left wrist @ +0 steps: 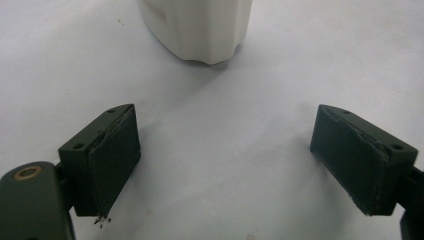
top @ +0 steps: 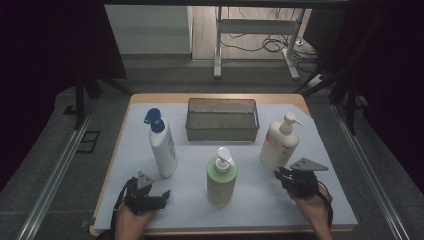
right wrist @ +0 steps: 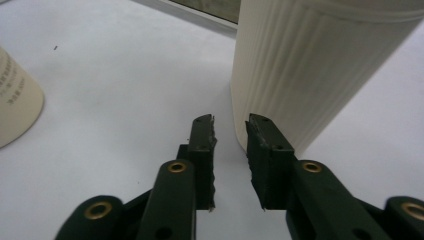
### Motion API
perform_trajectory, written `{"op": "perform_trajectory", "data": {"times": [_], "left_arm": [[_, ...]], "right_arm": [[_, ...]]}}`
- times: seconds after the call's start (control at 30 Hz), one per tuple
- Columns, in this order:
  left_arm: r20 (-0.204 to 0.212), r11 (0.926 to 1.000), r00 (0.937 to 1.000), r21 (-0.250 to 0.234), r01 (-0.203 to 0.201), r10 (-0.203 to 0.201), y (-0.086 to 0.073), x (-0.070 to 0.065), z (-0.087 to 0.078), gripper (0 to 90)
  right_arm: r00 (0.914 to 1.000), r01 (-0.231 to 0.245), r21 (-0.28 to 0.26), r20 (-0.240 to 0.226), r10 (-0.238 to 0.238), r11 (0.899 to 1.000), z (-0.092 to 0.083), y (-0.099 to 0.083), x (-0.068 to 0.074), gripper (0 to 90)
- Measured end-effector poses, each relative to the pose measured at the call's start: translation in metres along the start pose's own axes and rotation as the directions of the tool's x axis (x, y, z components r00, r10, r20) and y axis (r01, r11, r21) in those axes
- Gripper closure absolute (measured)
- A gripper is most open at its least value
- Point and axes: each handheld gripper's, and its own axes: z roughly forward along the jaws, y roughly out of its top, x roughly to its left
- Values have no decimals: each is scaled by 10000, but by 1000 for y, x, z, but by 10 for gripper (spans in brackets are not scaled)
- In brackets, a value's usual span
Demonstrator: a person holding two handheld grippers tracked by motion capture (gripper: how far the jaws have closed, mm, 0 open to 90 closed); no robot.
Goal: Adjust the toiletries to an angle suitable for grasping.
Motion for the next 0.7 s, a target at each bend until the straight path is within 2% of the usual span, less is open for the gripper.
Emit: {"op": "perform_trajectory", "data": {"times": [0.37,0.7], "left_arm": [[11,10000,10000,-1,4,-4,0,0,0,123],[12,10000,10000,-4,3,-3,0,0,0,123]], "right_arm": [[9992,-372,-183,118,375,9991,-21,4,-13,631],[9983,-577,-325,104,581,9978,-30,13,-21,565]]}}
